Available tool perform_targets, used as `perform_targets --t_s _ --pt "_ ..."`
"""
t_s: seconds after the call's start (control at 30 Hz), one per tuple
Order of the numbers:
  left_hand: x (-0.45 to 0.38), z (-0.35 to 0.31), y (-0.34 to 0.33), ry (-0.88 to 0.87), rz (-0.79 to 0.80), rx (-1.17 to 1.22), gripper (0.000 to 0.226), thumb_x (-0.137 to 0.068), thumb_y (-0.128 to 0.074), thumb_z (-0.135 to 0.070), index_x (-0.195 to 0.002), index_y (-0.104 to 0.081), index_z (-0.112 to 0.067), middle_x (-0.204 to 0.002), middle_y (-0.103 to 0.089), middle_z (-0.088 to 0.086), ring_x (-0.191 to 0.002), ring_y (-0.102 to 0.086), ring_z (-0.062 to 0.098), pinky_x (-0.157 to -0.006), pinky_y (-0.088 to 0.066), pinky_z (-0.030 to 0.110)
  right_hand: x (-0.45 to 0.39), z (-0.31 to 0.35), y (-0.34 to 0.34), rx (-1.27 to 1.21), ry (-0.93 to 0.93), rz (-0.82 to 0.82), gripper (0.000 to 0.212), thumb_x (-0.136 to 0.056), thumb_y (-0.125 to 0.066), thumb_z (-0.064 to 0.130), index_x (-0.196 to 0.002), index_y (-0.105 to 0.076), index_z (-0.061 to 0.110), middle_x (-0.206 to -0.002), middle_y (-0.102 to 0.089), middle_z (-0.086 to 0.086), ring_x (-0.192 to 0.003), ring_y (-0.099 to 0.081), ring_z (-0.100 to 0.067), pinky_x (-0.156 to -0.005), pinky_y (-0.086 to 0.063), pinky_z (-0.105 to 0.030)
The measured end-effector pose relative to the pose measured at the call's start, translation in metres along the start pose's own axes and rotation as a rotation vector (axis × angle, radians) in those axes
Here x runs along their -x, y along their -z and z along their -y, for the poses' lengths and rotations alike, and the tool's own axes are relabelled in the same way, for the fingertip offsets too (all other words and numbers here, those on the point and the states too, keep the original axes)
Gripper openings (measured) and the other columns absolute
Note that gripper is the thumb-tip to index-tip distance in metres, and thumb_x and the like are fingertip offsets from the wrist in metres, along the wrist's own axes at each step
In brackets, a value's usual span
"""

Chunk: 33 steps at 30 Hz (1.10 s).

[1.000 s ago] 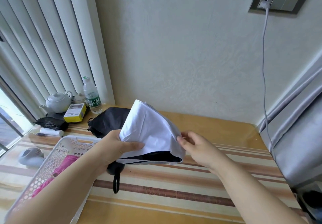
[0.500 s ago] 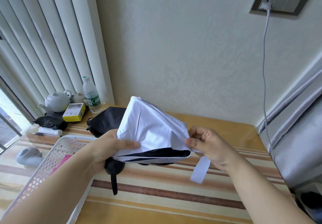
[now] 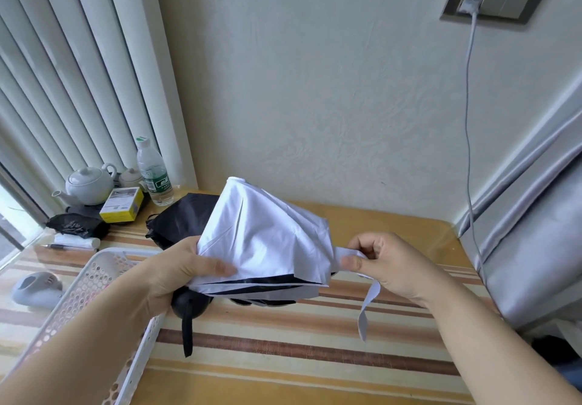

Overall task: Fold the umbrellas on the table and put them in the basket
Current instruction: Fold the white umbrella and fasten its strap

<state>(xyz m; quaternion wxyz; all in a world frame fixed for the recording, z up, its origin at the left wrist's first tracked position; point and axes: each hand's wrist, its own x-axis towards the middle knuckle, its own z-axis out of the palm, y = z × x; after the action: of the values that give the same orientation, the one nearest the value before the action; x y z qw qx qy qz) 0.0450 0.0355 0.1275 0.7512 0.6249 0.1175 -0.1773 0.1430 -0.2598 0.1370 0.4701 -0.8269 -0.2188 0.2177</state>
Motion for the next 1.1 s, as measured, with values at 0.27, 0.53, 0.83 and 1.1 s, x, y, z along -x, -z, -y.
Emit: perform_targets --t_s 0.27,0.53,0.83,1.1 --pt "-0.008 0.003 -0.007 0.051 -0.006 -0.033 0.065 -0.036 -0.092 -0.014 -0.097 -0.073 -0.006 -0.102 -0.070 0.021 -0.087 -0.070 0.034 -0.068 -0.057 0.034 0.004 0.001 -0.003 -0.310 -0.126 0.100 0.029 -0.092 -0.062 0.024 -0.065 -0.055 0.015 -0.065 -0.048 0.000 -0.062 -0.042 -0.012 -0.062 -0.031 -0.025" --pt "-0.010 0.009 -0.021 0.044 0.110 -0.068 0.086 -0.040 -0.093 -0.031 -0.119 -0.062 -0.017 -0.111 -0.070 0.008 -0.099 -0.068 0.024 -0.075 -0.055 0.025 0.007 -0.016 -0.024 -1.260 -0.180 0.409 0.098 -0.076 -0.055 0.077 -0.140 -0.048 0.004 -0.141 -0.049 -0.023 -0.132 -0.044 -0.040 -0.109 -0.030 -0.057" --pt "-0.007 0.015 -0.034 0.093 0.399 -0.122 0.058 -0.066 -0.071 0.003 -0.122 -0.059 -0.010 -0.120 -0.066 0.013 -0.111 -0.062 0.028 -0.088 -0.050 0.031 0.003 0.004 -0.051 -1.435 -0.170 0.457 0.085 -0.086 -0.041 0.073 -0.143 -0.045 0.010 -0.147 -0.043 -0.020 -0.137 -0.036 -0.042 -0.112 -0.022 -0.061" --pt "-0.006 0.031 -0.039 0.195 0.259 -0.104 0.066 -0.043 -0.088 0.000 -0.105 -0.065 0.000 -0.105 -0.060 0.027 -0.091 -0.048 0.039 -0.082 -0.036 0.046 -0.011 0.043 -0.026 -0.377 0.193 0.184 0.031 -0.092 -0.049 0.036 -0.119 -0.064 0.031 -0.129 -0.060 0.021 -0.126 -0.049 0.003 -0.106 -0.033 -0.014"
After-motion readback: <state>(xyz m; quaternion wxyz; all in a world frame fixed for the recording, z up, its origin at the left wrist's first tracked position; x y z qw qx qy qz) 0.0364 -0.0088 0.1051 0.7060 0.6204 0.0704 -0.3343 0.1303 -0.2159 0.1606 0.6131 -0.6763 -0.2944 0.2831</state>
